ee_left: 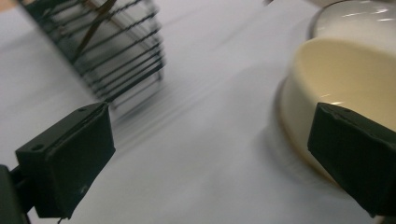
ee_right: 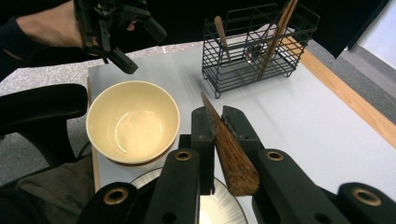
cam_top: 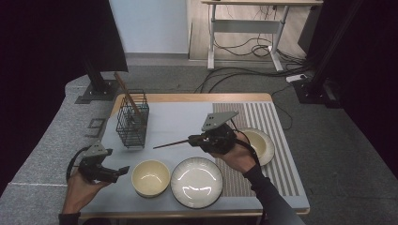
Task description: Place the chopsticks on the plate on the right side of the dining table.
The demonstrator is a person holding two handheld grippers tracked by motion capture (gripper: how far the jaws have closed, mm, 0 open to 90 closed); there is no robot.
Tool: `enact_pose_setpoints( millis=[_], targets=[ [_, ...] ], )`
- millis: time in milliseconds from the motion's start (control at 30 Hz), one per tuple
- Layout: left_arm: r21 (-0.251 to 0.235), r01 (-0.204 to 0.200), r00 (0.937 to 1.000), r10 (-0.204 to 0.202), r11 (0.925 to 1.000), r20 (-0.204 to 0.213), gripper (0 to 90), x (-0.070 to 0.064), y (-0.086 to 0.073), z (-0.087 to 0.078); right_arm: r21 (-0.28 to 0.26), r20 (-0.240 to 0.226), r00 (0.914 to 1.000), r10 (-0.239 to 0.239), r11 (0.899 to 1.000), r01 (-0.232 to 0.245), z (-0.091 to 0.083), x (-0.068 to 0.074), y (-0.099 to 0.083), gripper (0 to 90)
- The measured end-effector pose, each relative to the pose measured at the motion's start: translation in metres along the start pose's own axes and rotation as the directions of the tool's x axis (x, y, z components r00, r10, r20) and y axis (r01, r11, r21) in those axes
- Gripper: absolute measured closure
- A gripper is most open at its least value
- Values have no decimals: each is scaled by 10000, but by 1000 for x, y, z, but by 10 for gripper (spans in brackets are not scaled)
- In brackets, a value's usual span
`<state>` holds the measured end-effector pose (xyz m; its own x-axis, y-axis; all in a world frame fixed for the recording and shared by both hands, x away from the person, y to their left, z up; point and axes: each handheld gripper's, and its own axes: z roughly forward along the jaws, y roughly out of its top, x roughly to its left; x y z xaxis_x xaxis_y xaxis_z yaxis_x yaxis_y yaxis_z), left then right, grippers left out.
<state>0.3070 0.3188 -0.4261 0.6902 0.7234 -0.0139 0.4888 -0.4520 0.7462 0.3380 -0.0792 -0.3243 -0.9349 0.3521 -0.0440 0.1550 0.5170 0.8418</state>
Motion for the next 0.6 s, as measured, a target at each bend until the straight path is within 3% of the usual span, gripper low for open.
enact_pose_setpoints(
  millis=[100,200,367,600],
  targets=[
    [-107,-584,9975,588,9982,400,12,-12,19,1,-83,-54,10000,59,9999,-60,-1,0,-3,834],
    [-95,-1087,9929,1090,9940,477,36,-21,34,4,-139,-170,9998,85,9999,-87,-1,2,-5,834],
    [41,-1877,9789,1867,9822,833,69,-37,57,16,-223,-350,9994,56,9997,-64,-1,6,-4,834],
    [254,-2338,9684,2305,9719,957,218,-47,70,35,-248,-595,9982,-110,9996,95,-1,13,1,833]
  ],
)
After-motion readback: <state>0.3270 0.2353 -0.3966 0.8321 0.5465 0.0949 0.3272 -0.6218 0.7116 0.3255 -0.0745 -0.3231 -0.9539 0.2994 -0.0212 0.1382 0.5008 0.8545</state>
